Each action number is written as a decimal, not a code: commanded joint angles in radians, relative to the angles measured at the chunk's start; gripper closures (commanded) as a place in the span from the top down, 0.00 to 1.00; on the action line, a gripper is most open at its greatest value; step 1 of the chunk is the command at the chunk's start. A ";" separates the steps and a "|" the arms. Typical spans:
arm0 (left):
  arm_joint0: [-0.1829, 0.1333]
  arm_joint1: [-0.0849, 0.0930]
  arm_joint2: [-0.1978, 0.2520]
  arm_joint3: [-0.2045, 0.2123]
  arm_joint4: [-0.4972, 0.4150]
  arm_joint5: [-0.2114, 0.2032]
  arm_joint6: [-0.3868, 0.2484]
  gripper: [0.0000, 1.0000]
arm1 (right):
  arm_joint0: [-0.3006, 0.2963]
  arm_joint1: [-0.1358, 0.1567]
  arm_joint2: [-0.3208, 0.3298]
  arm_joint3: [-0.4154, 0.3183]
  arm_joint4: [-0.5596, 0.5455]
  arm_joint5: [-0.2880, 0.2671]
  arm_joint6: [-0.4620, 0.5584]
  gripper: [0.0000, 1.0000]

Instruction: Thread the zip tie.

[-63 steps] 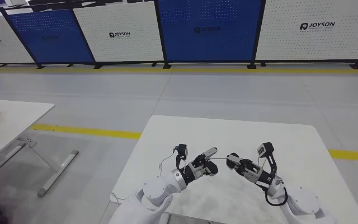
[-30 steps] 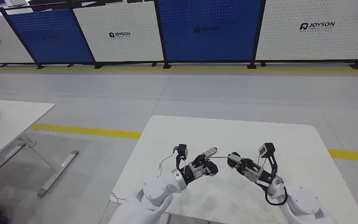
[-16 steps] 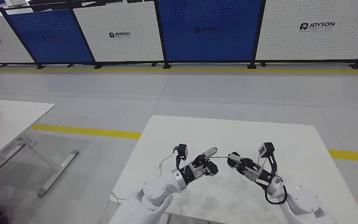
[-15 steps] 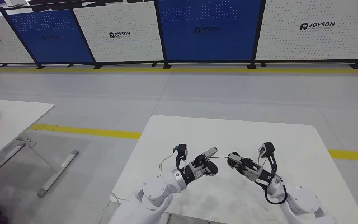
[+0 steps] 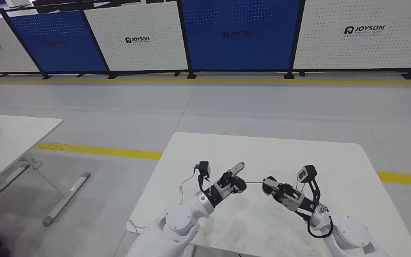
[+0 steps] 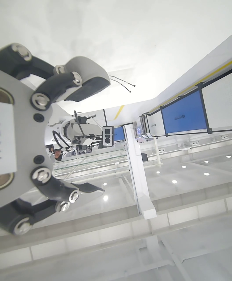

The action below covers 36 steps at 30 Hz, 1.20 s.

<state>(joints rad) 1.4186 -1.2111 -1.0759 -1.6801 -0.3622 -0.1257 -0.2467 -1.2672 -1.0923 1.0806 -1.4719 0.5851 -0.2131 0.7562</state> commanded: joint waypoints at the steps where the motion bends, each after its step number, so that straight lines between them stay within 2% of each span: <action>1: 0.000 0.000 0.000 0.000 0.000 0.000 0.000 1.00 | 0.000 0.000 0.000 0.000 0.000 0.000 0.000 0.00; 6: 0.000 0.000 0.004 -0.002 0.001 0.001 -0.005 1.00 | 0.000 0.000 0.000 0.000 0.000 0.000 0.000 0.00; 9: -0.006 0.002 0.016 0.002 0.033 -0.007 -0.050 1.00 | 0.000 0.000 0.000 0.000 0.000 0.000 0.000 0.00; 11: -0.001 0.001 0.020 -0.002 0.043 -0.022 -0.041 1.00 | 0.000 0.000 0.000 0.000 0.000 0.000 0.000 0.00; 16: -0.001 0.001 0.020 -0.002 0.043 -0.022 -0.041 1.00 | 0.000 0.000 0.000 0.000 0.000 0.000 0.000 0.00; 19: -0.001 0.001 0.020 -0.002 0.043 -0.022 -0.041 1.00 | -0.007 -0.004 -0.006 -0.007 -0.018 0.016 -0.046 0.00; 25: 0.000 -0.006 0.031 0.005 0.029 -0.031 0.019 1.00 | -0.009 -0.010 -0.023 -0.016 -0.062 0.031 -0.066 0.00; 36: -0.001 -0.007 0.039 0.005 0.038 -0.028 0.014 1.00 | -0.009 -0.010 -0.023 -0.016 -0.062 0.031 -0.066 0.00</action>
<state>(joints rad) 1.4188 -1.2179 -1.0398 -1.6758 -0.3297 -0.1539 -0.2279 -1.2759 -1.1024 1.0574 -1.4882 0.5232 -0.1820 0.6902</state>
